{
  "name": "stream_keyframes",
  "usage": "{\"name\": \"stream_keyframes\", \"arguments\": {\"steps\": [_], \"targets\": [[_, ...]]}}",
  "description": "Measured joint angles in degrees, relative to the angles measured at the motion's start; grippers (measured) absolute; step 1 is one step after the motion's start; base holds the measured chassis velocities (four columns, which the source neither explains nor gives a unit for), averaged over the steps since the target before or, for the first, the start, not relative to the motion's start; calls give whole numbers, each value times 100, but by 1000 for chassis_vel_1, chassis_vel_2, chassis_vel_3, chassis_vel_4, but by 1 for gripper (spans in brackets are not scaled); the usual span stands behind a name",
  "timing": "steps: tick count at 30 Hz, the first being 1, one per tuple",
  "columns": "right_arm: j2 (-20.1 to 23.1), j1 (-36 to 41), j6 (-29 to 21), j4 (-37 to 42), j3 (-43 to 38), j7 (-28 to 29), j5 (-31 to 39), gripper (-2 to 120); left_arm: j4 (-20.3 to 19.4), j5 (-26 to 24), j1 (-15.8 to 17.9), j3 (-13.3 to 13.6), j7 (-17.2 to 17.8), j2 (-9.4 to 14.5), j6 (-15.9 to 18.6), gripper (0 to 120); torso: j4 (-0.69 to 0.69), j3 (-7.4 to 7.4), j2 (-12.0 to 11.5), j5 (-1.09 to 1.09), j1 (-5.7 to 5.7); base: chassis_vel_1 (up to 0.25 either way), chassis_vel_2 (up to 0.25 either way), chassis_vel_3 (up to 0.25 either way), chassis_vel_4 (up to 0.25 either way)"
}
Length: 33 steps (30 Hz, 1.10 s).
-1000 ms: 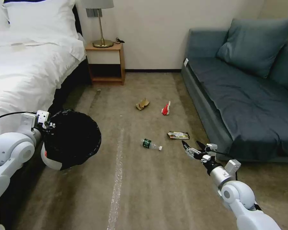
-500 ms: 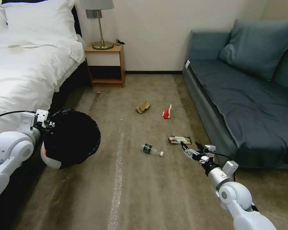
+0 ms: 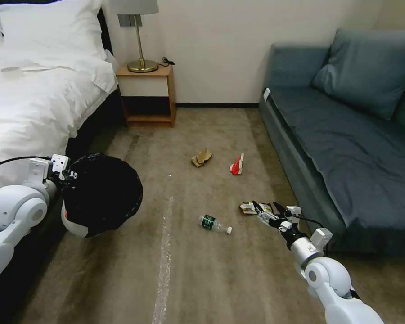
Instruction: Pick up the trash bin, then pick up the garbage on the floor and place it into the trash bin.
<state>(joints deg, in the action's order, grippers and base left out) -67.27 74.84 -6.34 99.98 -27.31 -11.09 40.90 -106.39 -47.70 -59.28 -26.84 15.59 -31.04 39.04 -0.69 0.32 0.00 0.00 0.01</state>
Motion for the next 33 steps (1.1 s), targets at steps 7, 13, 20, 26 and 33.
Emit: {"name": "stream_keyframes", "arguments": {"steps": [7, 13, 20, 26, 33], "targets": [[-28, -9, 15, -31, 2, -44, -14, 100, 21, 19, 11, 6, -34, 2, -19, 4, 0, 0, 0, 0, 0, -129, 120, 120, -128], [-35, -12, 24, -72, 4, -65, -38, 100, 42, 41, 31, 26, -69, -2, -38, 4, 0, 0, 0, 0, 0, -128, 129, 128, -118], [-55, -8, 28, -115, 30, -91, -69, 100, 44, 76, 17, 31, -105, -19, -58, 4, 0, 0, 0, 0, 0, -128, 131, 130, -139], [-82, -17, 38, -153, 41, -99, -109, 100, 47, 106, -7, 31, -127, -43, -76, 4, 0, 0, 0, 1, 0, -133, 119, 131, -126], [-80, -29, 46, -192, 49, -102, -140, 100, 57, 110, -7, 23, -141, -46, -89, 4, 0, 0, 0, 0, 0, -119, 122, 113, -118]]}}
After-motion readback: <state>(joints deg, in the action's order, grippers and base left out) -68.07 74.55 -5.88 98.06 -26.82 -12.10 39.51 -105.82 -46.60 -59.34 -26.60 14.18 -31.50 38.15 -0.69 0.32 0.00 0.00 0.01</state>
